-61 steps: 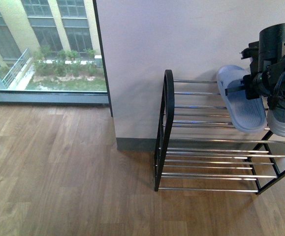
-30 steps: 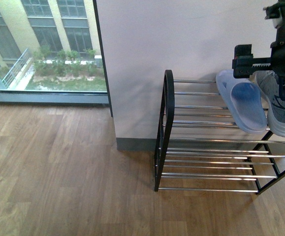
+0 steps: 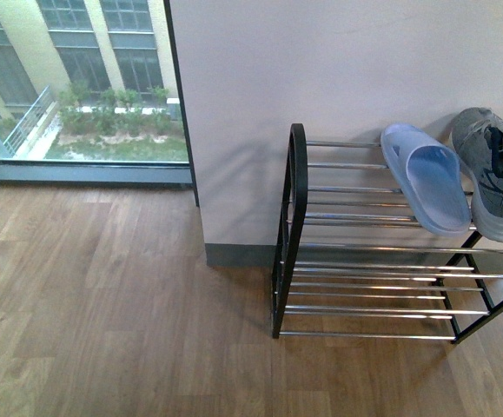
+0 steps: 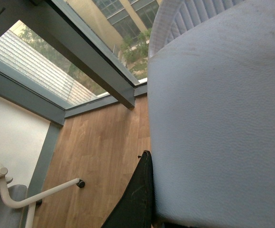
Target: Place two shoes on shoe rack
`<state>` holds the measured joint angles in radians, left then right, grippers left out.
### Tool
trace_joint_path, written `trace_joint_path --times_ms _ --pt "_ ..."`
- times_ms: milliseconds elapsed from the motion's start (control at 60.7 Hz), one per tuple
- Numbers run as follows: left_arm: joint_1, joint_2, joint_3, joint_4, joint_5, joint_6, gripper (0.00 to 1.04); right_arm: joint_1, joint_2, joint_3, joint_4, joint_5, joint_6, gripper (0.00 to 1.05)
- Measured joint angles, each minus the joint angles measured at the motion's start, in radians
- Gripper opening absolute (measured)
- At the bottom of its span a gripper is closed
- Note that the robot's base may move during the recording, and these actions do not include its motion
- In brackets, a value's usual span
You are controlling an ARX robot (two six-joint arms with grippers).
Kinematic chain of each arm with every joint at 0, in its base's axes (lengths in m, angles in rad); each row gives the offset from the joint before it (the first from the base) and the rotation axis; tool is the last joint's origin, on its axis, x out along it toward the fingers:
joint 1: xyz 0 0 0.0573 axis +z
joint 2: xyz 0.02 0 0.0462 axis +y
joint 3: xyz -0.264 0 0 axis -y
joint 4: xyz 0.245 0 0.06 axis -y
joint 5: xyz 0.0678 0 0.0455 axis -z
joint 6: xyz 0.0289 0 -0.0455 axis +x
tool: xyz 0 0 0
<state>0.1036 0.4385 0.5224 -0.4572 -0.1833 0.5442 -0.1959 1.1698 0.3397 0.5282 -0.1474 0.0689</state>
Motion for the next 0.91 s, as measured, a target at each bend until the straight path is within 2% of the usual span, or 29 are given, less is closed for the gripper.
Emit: trace_joint_path --times_ms 181,329,379,445,593,675,889,906 --pt "0.0 0.0 0.0 0.0 0.0 0.0 0.02 -0.116 -0.219 -0.127 0.011 -0.057 0.045 0.95" --pt "0.0 0.0 0.0 0.0 0.0 0.0 0.02 -0.138 -0.238 -0.14 0.029 -0.063 0.06 0.95" --pt "0.0 0.0 0.0 0.0 0.0 0.0 0.02 -0.141 -0.219 -0.172 0.143 -0.135 0.027 0.88" --pt "0.0 0.0 0.0 0.0 0.0 0.0 0.02 -0.114 -0.238 -0.224 0.256 -0.147 -0.02 0.75" --pt "0.0 0.0 0.0 0.0 0.0 0.0 0.02 -0.05 -0.34 -0.267 0.218 -0.087 -0.048 0.5" --pt "0.0 0.0 0.0 0.0 0.0 0.0 0.02 -0.022 -0.355 -0.302 0.248 -0.058 -0.056 0.38" --pt "0.0 0.0 0.0 0.0 0.0 0.0 0.02 0.049 -0.51 -0.32 0.114 0.008 -0.065 0.01" --pt "0.0 0.0 0.0 0.0 0.0 0.0 0.02 0.052 -0.518 -0.32 0.106 0.011 -0.066 0.02"
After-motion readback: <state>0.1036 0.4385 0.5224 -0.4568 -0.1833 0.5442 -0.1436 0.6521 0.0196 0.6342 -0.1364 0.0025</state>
